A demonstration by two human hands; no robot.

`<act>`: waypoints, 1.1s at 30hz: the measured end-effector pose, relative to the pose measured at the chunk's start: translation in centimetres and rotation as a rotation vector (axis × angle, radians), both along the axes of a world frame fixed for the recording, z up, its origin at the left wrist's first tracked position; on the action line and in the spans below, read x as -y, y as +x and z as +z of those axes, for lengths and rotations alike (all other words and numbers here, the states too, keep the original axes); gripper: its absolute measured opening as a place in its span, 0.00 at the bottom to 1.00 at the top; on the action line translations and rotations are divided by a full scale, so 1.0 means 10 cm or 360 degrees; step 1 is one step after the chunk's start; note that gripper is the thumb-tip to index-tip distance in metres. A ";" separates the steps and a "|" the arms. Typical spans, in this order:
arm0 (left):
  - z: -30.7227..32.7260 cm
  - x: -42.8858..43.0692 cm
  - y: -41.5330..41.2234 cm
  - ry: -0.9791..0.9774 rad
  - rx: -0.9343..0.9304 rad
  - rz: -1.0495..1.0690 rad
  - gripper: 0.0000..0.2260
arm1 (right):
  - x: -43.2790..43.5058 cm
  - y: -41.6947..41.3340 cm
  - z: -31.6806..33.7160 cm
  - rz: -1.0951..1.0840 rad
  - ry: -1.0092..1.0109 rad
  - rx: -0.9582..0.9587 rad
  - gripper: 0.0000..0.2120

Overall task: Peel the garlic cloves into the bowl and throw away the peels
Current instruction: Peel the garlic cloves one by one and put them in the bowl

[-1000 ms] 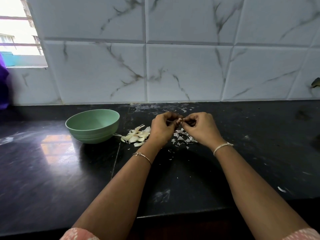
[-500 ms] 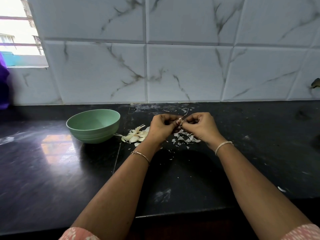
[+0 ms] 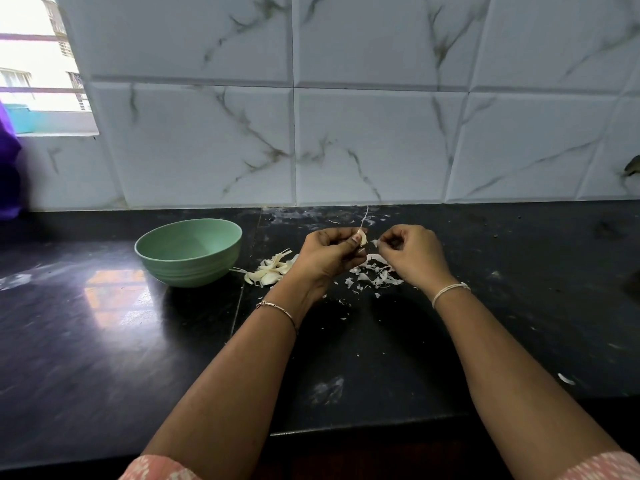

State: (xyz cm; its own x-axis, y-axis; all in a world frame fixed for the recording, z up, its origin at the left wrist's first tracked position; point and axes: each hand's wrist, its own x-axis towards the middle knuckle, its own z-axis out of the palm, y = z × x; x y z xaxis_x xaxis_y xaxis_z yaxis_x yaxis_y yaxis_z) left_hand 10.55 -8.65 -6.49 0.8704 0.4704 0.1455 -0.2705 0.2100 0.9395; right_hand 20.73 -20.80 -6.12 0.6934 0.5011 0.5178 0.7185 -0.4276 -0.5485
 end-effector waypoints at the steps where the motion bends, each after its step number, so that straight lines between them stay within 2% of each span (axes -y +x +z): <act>1: 0.00 0.00 0.00 -0.0021 -0.0021 0.0004 0.04 | 0.01 0.01 -0.01 0.0021 -0.0077 0.0026 0.06; 3: 0.01 -0.01 0.01 -0.0046 -0.0075 0.0017 0.05 | 0.00 0.03 -0.01 0.0040 -0.0196 0.0088 0.09; 6: 0.00 -0.01 0.05 -0.0030 -0.0146 0.0063 0.07 | 0.02 0.03 0.01 -0.0026 -0.0170 0.0166 0.05; 8: -0.01 0.00 0.05 0.0040 -0.0184 0.0084 0.07 | 0.02 0.03 0.00 -0.0036 -0.0110 0.0138 0.11; 10: -0.03 0.01 0.06 0.0108 -0.0203 0.0094 0.06 | 0.00 0.03 0.01 0.0086 0.0036 -0.0017 0.11; 13: -0.04 0.01 0.07 0.0153 -0.0189 0.0136 0.04 | -0.03 -0.03 0.03 0.0400 0.0306 -0.0453 0.12; 14: -0.04 0.01 0.08 0.0169 -0.0187 0.0168 0.03 | -0.04 -0.03 0.03 0.0432 0.0316 -0.0489 0.11; 17: -0.05 0.00 0.08 0.0269 -0.0188 0.0268 0.03 | -0.05 -0.03 0.02 0.0338 0.0248 -0.0293 0.02; 26: -0.09 -0.01 0.10 0.0554 -0.0136 0.0350 0.07 | -0.10 -0.02 -0.02 0.0164 0.0225 -0.0036 0.04; 33: -0.10 0.00 0.11 0.0517 -0.0076 0.0396 0.06 | -0.11 -0.04 0.00 0.0071 0.0251 -0.0038 0.04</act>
State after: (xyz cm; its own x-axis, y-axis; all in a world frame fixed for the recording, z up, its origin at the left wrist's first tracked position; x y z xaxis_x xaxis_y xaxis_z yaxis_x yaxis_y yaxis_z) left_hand 11.67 -8.60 -7.53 0.7450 0.6038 0.2836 -0.2302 -0.1664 0.9588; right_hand 20.36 -19.69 -6.08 0.6854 0.4454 0.5760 0.7208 -0.3030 -0.6234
